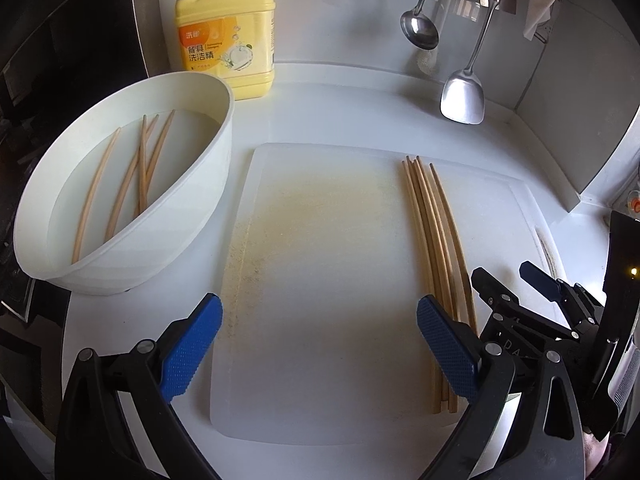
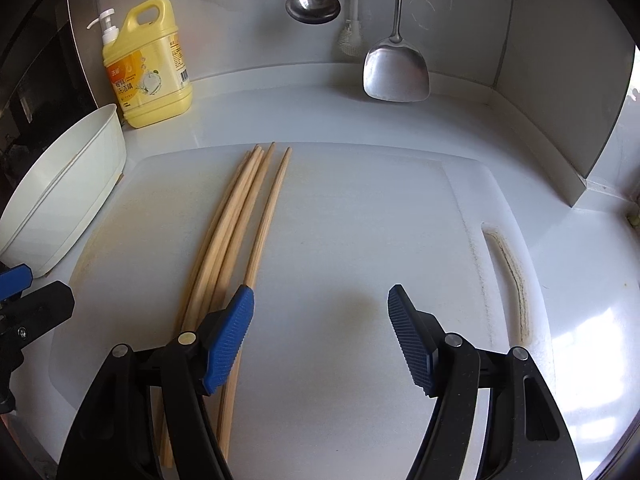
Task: Organize utensils
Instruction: 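Lower both open tools onto the spread chopsticks on the board, then close the right tool on one chopstick while the left tool grasps another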
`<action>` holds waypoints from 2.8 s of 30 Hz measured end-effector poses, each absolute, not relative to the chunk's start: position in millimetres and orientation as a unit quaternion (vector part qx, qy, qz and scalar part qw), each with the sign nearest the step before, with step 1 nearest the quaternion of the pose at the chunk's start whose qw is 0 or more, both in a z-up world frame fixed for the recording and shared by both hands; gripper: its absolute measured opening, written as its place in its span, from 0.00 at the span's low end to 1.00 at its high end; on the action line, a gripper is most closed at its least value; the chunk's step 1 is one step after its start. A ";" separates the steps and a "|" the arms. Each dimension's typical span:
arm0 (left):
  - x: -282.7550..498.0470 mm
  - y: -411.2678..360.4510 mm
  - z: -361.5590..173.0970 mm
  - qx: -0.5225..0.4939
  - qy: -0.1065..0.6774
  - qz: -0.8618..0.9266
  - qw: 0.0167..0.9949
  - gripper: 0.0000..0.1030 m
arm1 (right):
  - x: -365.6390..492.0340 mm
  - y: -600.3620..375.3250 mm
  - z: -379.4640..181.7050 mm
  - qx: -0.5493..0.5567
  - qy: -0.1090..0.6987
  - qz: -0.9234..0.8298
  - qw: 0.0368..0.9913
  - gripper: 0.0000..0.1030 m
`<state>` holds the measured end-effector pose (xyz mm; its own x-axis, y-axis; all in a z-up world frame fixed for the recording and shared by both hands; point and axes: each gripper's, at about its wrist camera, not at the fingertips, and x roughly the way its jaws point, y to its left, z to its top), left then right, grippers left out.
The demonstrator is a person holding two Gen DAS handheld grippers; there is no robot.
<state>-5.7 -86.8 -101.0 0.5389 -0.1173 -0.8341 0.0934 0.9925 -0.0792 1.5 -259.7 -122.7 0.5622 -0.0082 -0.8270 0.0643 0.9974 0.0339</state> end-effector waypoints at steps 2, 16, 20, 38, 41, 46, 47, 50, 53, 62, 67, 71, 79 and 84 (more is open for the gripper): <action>-2.9 -93.8 -101.8 -0.012 0.474 -0.066 0.878 0.93 | -1.0 -270.1 -121.7 0.041 0.466 -0.028 0.884 0.64; 14.7 -142.3 -127.2 0.006 0.483 -0.094 0.871 0.93 | -22.6 -306.6 -116.0 0.074 0.456 -0.048 0.885 0.64; 16.9 -143.1 -135.6 0.017 0.483 -0.082 0.872 0.93 | -24.9 -307.3 -117.3 0.079 0.458 -0.047 0.884 0.64; 23.5 -93.2 -145.4 -0.013 0.473 -0.022 0.881 0.93 | -3.2 -261.6 -118.3 0.059 0.464 0.009 0.884 0.64; 24.0 -90.5 -145.9 -0.011 0.470 -0.022 0.882 0.93 | 2.2 -254.5 -121.4 0.053 0.468 0.013 0.882 0.64; 22.9 -88.3 -146.0 -0.015 0.464 -0.027 0.885 0.94 | 6.4 -247.2 -124.1 0.036 0.469 0.009 0.883 0.64; 23.4 -88.7 -146.1 -0.013 0.463 -0.026 0.886 0.93 | 6.6 -246.4 -124.5 0.030 0.468 0.008 0.883 0.64; 26.2 -89.2 -146.2 -0.008 0.458 -0.027 0.888 0.93 | 7.2 -243.6 -126.0 0.016 0.466 0.002 0.885 0.64; 32.8 -89.6 -147.3 -0.004 0.457 -0.029 0.889 0.94 | 8.7 -242.8 -126.7 0.004 0.462 -0.003 0.887 0.64; 47.7 -91.5 -148.6 0.013 0.457 -0.037 0.889 0.94 | 14.6 -242.0 -127.1 -0.006 0.450 -0.001 0.893 0.51; 46.1 -94.5 -146.9 0.018 0.451 -0.051 0.891 0.81 | 15.8 -232.8 -126.3 -0.013 0.445 0.012 0.895 0.30; 43.9 -99.7 -144.0 0.024 0.446 -0.065 0.893 0.62 | 14.8 -224.3 -125.8 -0.023 0.445 0.027 0.895 0.15; 41.8 -105.7 -140.4 0.033 0.448 -0.090 0.889 0.07 | 15.1 -220.7 -124.4 -0.026 0.447 0.037 0.893 0.06; 37.5 -100.9 -139.8 0.015 0.465 -0.094 0.880 0.07 | 8.1 -231.7 -119.8 0.013 0.450 0.037 0.892 0.06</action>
<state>37.5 -100.9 -139.8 0.5500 -0.1526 -0.8211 0.1796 0.9818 -0.0621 8.1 -231.7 -119.8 0.5928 0.0779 -0.8016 -0.0552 0.9969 0.0561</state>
